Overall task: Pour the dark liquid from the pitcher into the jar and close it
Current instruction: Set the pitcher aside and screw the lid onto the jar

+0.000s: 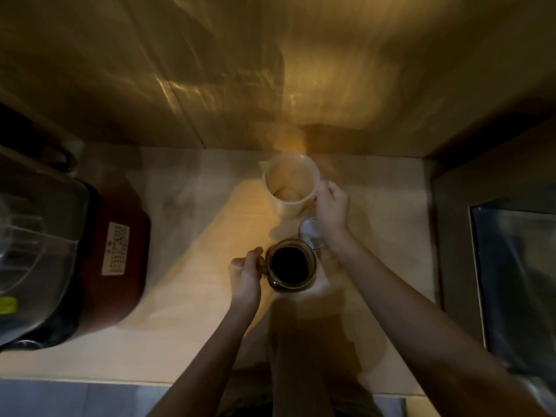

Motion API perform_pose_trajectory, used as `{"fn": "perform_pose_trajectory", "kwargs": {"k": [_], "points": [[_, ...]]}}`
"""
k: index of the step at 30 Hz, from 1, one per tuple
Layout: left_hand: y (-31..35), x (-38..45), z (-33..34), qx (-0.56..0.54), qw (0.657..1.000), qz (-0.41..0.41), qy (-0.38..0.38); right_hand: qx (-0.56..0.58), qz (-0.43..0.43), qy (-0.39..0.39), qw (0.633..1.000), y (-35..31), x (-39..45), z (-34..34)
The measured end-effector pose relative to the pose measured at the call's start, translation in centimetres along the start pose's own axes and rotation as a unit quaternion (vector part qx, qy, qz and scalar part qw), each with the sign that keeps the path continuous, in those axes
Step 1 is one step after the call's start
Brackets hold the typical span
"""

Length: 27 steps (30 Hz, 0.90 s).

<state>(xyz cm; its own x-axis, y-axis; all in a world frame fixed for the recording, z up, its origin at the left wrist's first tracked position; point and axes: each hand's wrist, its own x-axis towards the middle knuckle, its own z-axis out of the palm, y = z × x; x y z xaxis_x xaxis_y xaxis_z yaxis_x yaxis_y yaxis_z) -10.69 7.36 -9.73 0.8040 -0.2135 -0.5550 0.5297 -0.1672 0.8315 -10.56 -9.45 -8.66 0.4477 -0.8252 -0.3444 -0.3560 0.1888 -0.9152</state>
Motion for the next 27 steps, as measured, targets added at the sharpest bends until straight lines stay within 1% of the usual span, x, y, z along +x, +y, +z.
{"fn": "perform_pose_trajectory", "kwargs": {"k": [3,5,7,10,11,13,15,17,18,20,21,23,27], "points": [[-1.0,0.8,0.3,0.023,1.000,-0.008,-0.001,-0.019,-0.009,-0.005,1.000,1.3,0.6,-0.3],[-1.2,0.5,0.1,0.036,0.999,0.008,-0.002,-0.021,-0.021,-0.018,0.999,1.7,0.3,-0.7],[-1.2,0.6,-0.1,0.047,0.998,0.027,-0.008,-0.020,-0.011,-0.023,0.999,1.7,0.4,-0.9],[-1.5,0.8,-0.6,0.048,0.998,0.034,-0.012,0.031,0.047,0.005,0.998,1.9,0.7,-1.4],[-1.5,0.9,-0.7,0.051,0.998,0.033,-0.010,0.047,0.057,0.023,0.997,2.1,0.7,-1.7],[-1.7,0.9,-0.9,0.054,0.998,0.032,-0.003,0.037,0.055,0.048,0.997,2.7,0.0,-2.4],[-1.8,0.8,-0.9,0.055,0.998,0.035,-0.006,-0.011,0.036,0.027,0.999,4.3,-0.8,-3.2],[-1.9,0.7,-0.8,0.059,0.998,0.037,-0.011,-0.088,0.015,-0.036,0.995,5.9,-1.7,-3.9],[-2.0,0.6,-0.8,0.060,0.997,0.037,-0.010,-0.155,-0.004,-0.065,0.986,6.7,-1.9,-4.2],[-2.2,0.6,-1.0,0.069,0.997,0.039,-0.006,-0.298,-0.060,-0.106,0.947,7.8,-2.2,-4.3],[-2.3,0.6,-1.1,0.078,0.996,0.042,-0.008,-0.346,-0.087,-0.114,0.927,8.1,-2.2,-4.2],[-2.3,0.6,-1.3,0.095,0.994,0.046,-0.013,-0.386,-0.122,-0.116,0.907,8.2,-2.5,-4.0],[-2.2,0.7,-1.6,0.124,0.991,0.037,-0.020,-0.385,-0.131,-0.103,0.908,7.7,-2.6,-3.9]]}}
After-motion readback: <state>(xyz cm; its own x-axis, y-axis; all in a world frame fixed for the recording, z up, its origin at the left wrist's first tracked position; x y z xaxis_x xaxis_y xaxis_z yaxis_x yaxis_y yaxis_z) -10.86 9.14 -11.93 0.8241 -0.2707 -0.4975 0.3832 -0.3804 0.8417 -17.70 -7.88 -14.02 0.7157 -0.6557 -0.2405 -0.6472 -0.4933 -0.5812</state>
